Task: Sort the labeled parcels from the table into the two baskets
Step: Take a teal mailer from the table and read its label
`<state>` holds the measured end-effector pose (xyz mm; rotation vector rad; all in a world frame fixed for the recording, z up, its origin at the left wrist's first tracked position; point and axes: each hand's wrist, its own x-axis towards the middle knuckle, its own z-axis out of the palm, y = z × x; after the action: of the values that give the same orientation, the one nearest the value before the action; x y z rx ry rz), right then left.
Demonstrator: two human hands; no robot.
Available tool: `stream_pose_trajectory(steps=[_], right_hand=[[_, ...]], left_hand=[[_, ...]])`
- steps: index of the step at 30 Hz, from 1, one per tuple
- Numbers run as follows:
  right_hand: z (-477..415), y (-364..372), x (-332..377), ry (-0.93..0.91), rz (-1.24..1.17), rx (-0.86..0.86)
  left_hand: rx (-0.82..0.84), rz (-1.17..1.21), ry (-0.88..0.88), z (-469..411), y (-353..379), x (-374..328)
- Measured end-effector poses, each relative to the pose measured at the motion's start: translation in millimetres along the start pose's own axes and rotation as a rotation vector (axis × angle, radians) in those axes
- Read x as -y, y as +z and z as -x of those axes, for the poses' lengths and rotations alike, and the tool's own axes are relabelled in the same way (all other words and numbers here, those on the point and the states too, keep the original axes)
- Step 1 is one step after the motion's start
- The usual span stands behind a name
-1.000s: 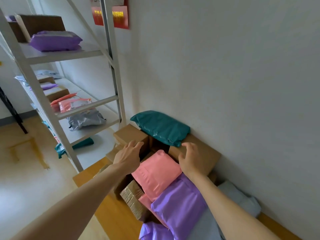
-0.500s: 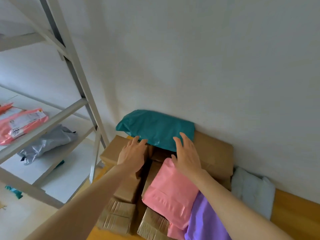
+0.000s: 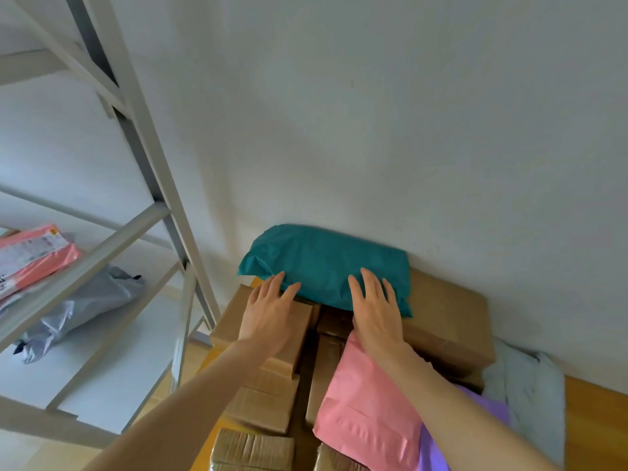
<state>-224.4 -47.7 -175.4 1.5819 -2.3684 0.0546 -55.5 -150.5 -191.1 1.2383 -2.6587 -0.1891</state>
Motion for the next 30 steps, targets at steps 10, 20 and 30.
stream_pose_trajectory(steps=[10,20,30], right_hand=[[-11,0,-8,-0.107,0.038,-0.114],[-30,-25,-21,-0.178,-0.05,-0.349],[-34,-62,-32,0.104,-0.4,-0.323]], left_hand=[[-0.028,0.028,0.031,-14,-2,10],[-0.153,0.01,0.053,-41,-25,5],[-0.224,0.18,-0.15,-40,-56,-19]])
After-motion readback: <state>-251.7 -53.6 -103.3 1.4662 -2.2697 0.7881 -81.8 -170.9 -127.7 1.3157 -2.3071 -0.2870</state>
